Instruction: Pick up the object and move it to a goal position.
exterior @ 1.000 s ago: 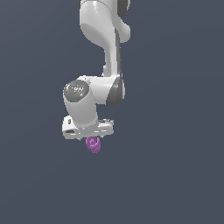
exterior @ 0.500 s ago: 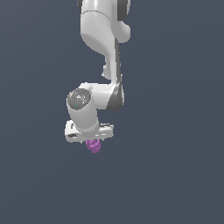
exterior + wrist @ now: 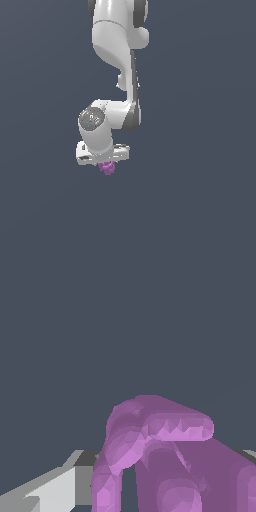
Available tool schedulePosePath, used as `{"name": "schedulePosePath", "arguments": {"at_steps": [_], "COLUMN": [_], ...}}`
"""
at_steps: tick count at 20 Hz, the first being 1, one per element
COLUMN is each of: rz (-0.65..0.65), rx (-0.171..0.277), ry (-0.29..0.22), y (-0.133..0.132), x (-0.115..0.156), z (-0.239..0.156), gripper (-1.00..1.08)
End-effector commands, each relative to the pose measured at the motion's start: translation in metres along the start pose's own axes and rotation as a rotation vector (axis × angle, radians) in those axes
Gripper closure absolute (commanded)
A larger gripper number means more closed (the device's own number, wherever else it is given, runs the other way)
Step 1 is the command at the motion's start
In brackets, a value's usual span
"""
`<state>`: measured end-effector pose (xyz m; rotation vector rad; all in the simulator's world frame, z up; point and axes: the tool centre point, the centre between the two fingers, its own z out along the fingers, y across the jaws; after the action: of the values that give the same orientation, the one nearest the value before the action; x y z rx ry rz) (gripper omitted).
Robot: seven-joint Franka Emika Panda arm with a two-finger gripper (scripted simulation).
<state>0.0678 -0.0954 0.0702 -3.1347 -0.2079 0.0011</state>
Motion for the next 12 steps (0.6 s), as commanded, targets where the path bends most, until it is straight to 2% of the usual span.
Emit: {"name": "schedulePosePath", "arguments": {"at_steps": [1, 12], "rz": [0.000, 0.004], "rx": [0.000, -0.001], "ry": [0.001, 0.002], "y": [0.0000, -0.0016], "x": [0.0003, 0.0004], "z": [-0.0002, -0.0018], "gripper": [1.08, 1.08]}}
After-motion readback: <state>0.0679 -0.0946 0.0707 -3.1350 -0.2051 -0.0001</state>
